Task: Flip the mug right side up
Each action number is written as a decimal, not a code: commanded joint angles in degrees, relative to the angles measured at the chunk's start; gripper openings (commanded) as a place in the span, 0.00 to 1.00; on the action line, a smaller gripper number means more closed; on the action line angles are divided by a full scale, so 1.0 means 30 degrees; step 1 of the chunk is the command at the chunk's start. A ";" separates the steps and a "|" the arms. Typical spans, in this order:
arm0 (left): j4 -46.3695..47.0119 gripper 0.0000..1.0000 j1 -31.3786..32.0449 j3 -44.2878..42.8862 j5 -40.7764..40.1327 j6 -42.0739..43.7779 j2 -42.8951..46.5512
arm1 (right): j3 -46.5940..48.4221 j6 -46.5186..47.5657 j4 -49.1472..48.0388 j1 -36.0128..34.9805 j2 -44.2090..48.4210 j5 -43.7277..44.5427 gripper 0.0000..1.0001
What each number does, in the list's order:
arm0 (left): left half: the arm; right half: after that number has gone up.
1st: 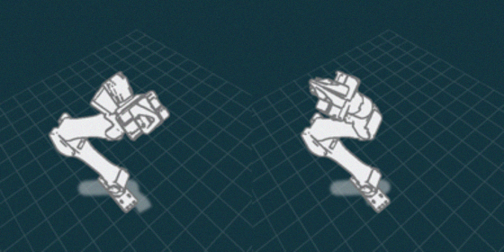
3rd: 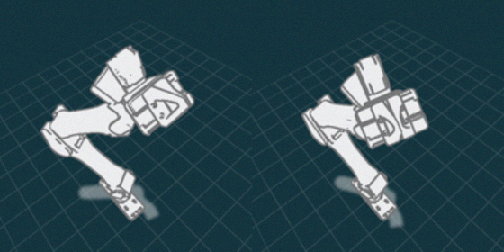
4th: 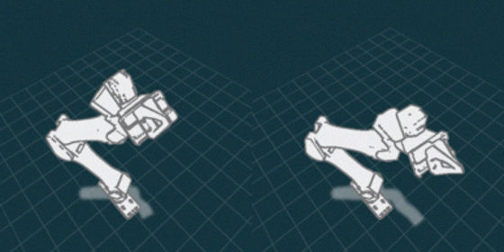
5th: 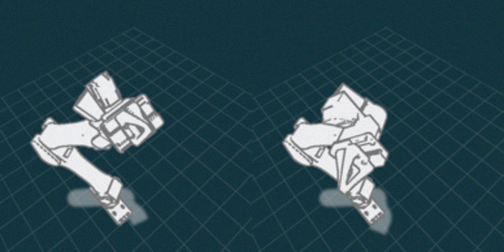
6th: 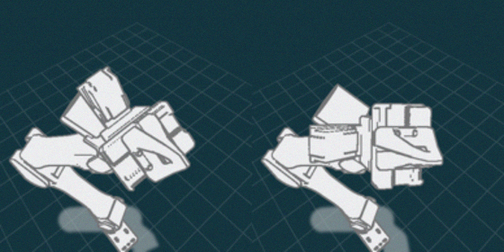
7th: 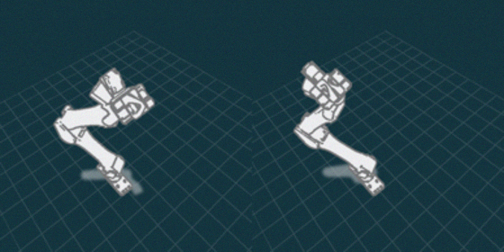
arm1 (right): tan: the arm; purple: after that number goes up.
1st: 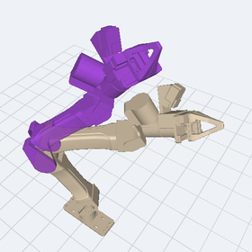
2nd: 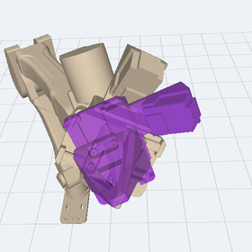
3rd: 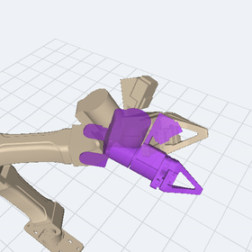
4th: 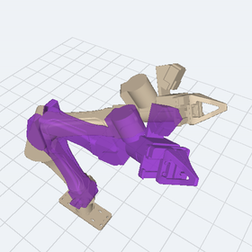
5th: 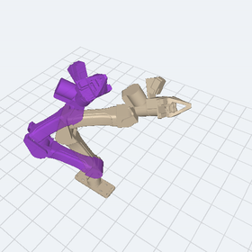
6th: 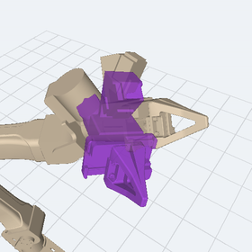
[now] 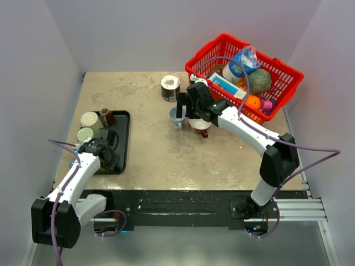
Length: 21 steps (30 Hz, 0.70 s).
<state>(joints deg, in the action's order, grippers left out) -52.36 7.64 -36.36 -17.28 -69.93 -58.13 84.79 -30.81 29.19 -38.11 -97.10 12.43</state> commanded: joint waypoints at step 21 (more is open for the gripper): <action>-0.0712 0.00 0.0295 -0.3082 0.2008 0.0370 0.2532 | 0.1354 -0.0306 0.0553 0.0281 0.1839 -0.0889 0.96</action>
<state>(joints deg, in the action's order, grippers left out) -56.58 8.08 -38.52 -11.77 -69.41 -51.18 86.04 -30.89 30.72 -37.52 -93.76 11.51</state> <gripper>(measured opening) 0.172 0.961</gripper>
